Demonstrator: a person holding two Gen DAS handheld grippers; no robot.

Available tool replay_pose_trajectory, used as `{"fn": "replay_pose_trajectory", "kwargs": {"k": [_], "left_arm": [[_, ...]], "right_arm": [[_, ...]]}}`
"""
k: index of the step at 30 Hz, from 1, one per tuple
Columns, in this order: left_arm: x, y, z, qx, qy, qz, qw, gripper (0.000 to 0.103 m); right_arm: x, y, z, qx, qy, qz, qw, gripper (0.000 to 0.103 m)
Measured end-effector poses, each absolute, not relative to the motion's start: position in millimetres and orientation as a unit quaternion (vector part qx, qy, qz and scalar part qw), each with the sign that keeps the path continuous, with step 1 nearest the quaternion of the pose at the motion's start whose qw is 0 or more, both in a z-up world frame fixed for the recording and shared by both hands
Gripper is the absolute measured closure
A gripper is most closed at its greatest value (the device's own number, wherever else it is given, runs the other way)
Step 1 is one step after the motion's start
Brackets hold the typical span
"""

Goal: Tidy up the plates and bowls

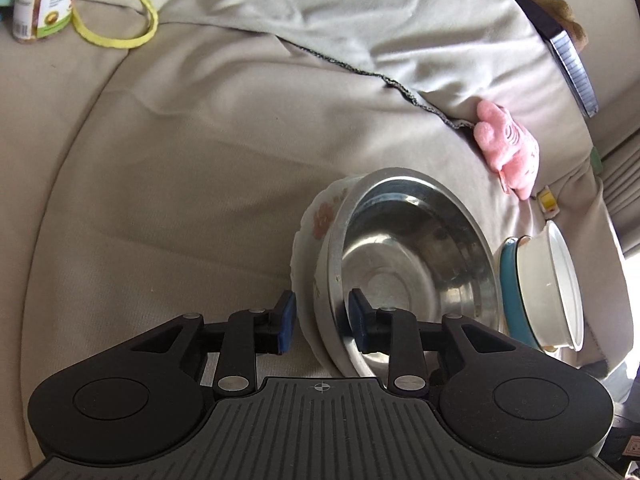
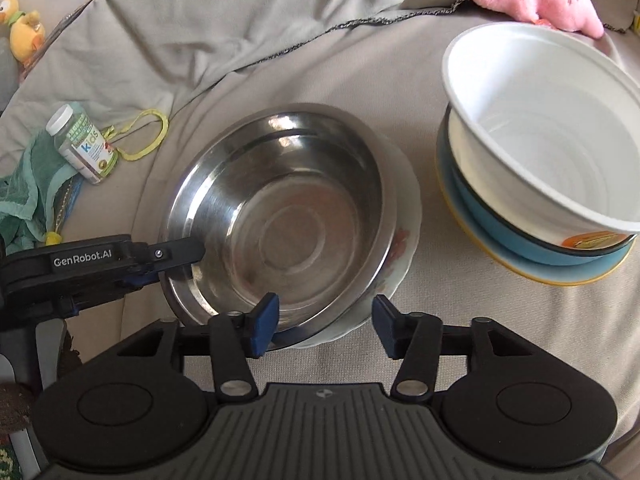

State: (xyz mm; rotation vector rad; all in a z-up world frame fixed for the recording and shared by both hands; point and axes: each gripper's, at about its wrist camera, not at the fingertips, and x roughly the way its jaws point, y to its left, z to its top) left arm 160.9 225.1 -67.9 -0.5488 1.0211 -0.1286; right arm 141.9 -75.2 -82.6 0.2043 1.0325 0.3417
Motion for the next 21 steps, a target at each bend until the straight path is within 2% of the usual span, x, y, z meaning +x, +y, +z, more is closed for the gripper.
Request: {"fn": "replay_pose_trajectory", "kwargs": {"k": [4, 6, 8, 10, 18, 20, 21], "left_arm": [[163.7, 226.9, -68.0, -0.261, 0.485, -0.064, 0.832, 0.071], [165.0, 226.6, -67.1, -0.257, 0.485, -0.066, 0.834, 0.072], [166.4, 227.0, -66.1, -0.254, 0.483, -0.064, 0.836, 0.073], [165.2, 229.5, -64.7, -0.267, 0.479, -0.077, 0.833, 0.083], [167.8, 225.3, -59.7, -0.253, 0.482, -0.08, 0.835, 0.083], [169.2, 225.3, -60.5, -0.254, 0.48, -0.082, 0.836, 0.083], [170.2, 225.8, -61.4, -0.256, 0.48, -0.082, 0.835, 0.083]], "right_arm": [[142.3, -69.5, -83.5, 0.097, 0.491, 0.174, 0.848, 0.028], [140.9, -65.6, -83.6, 0.089, 0.488, 0.174, 0.85, 0.027], [139.3, -63.9, -83.5, 0.081, 0.487, 0.175, 0.852, 0.027], [140.3, -68.6, -84.5, 0.094, 0.495, 0.169, 0.847, 0.029], [151.9, -94.0, -105.5, 0.203, 0.54, 0.168, 0.8, 0.033], [154.1, -93.6, -110.6, 0.226, 0.544, 0.184, 0.787, 0.041], [153.6, -92.0, -110.8, 0.226, 0.543, 0.182, 0.788, 0.041]]}}
